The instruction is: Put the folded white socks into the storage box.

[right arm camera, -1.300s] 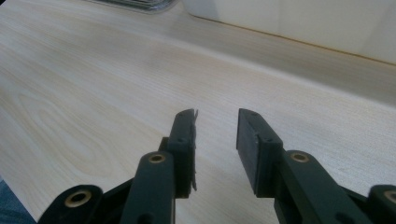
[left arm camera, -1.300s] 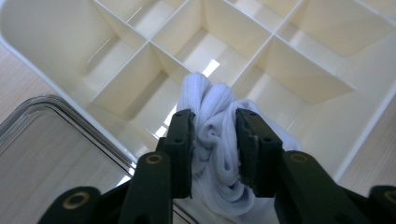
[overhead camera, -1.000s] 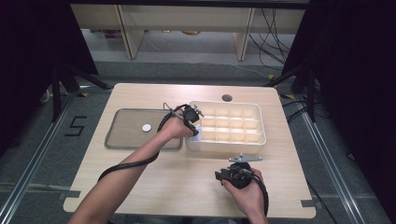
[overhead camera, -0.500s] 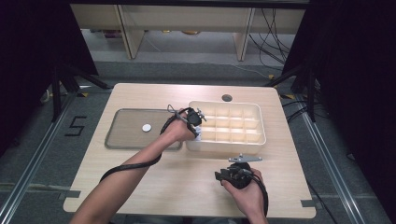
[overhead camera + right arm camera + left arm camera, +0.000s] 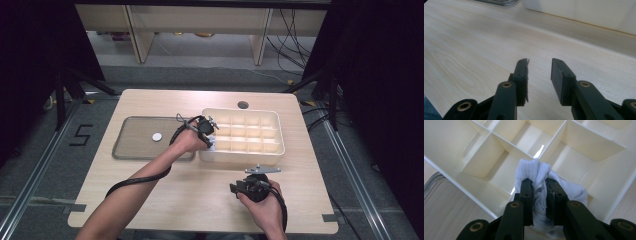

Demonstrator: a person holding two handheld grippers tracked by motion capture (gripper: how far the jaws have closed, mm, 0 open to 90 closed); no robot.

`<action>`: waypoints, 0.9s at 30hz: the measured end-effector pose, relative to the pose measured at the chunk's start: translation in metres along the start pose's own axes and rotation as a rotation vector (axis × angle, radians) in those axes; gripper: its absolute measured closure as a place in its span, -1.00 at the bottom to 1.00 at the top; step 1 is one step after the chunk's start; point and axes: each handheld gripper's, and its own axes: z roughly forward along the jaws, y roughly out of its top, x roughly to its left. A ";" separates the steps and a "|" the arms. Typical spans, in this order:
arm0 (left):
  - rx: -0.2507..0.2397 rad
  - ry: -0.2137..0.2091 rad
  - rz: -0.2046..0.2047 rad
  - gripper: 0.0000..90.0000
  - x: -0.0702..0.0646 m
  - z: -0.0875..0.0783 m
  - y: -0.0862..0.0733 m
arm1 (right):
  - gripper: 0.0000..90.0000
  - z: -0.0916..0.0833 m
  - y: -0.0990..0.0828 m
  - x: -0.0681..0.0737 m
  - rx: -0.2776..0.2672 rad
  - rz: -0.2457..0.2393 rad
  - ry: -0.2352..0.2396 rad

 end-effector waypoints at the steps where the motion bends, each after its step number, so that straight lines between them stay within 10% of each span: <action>1: -0.014 -0.002 -0.009 0.67 0.000 0.000 -0.001 | 0.45 0.000 0.000 0.000 -0.001 -0.003 -0.006; 27: -0.210 -0.015 -0.121 -0.09 -0.005 -0.043 -0.011 | 0.30 -0.001 0.000 -0.001 -0.006 0.074 -0.013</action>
